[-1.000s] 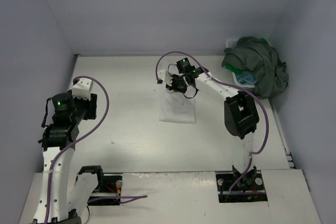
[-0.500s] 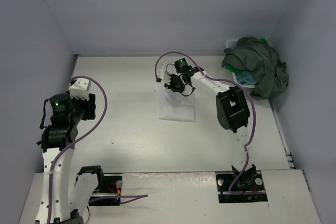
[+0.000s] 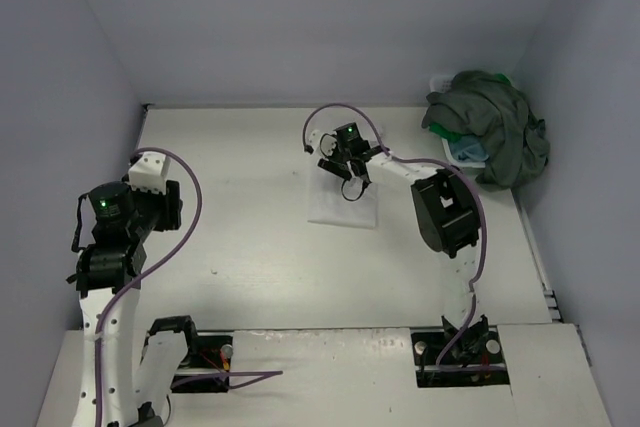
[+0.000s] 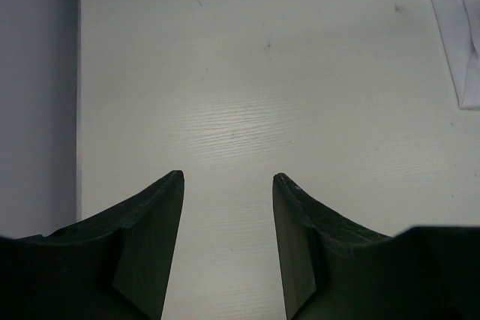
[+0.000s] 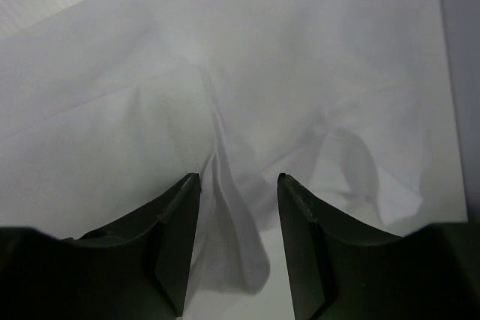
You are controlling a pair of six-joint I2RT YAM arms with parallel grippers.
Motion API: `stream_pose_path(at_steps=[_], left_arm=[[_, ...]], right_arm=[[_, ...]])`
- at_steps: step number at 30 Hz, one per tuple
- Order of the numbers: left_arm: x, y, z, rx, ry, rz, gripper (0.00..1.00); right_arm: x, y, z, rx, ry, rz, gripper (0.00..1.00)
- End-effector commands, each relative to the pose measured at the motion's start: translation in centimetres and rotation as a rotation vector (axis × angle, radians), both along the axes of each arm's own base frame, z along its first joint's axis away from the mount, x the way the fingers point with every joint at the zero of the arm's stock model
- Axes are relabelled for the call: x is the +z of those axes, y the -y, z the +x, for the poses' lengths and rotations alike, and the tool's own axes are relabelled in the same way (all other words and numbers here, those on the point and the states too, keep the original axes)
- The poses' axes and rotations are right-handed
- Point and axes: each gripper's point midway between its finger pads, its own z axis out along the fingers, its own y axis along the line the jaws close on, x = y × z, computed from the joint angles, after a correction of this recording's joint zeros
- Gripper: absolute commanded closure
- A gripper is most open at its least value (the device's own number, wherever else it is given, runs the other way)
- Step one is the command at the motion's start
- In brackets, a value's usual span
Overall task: Fold and stack the t-shirts
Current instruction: Fold the folded rectangular tshirt in 1/3 of the way, then grab one side of the 2/3 rectangular tshirt with right arm
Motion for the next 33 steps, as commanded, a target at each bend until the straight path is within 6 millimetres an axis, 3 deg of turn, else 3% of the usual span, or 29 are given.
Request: stream_pose_path(at_steps=[1, 6, 8, 9, 15, 23, 26, 27, 33], left_arm=[[1.6, 0.2, 0.5, -0.005, 0.059, -0.023, 0.54], [1.7, 0.1, 0.3, -0.004, 0.066, -0.028, 0.54], [1.7, 0.0, 0.2, -0.003, 0.065, -0.027, 0.54], [1.7, 0.0, 0.2, 0.001, 0.066, -0.028, 0.54], [2.0, 0.1, -0.1, -0.006, 0.074, -0.032, 0.54], [1.7, 0.2, 0.1, -0.014, 0.061, -0.039, 0.54], [1.8, 0.1, 0.1, -0.013, 0.066, -0.038, 0.54], [1.7, 0.2, 0.1, -0.015, 0.063, -0.038, 0.54], [1.7, 0.1, 0.0, -0.012, 0.063, -0.036, 0.54]], right_arm=[[11.9, 1.6, 2.9, -0.187, 0.341, 0.134, 0.57], [17.0, 2.1, 0.4, -0.199, 0.385, 0.207, 0.57], [16.9, 1.9, -1.0, -0.177, 0.342, 0.207, 0.57], [18.1, 1.9, -1.6, -0.172, 0.345, 0.226, 0.57], [17.3, 1.7, -5.8, -0.096, 0.234, 0.215, 0.57], [9.2, 0.6, -13.0, 0.07, -0.105, 0.132, 0.53], [5.6, 1.2, -14.9, 0.102, -0.154, 0.047, 0.46], [5.0, 1.2, -15.1, 0.108, -0.158, 0.041, 0.42], [1.1, 0.7, -17.4, 0.159, -0.223, -0.002, 0.39]])
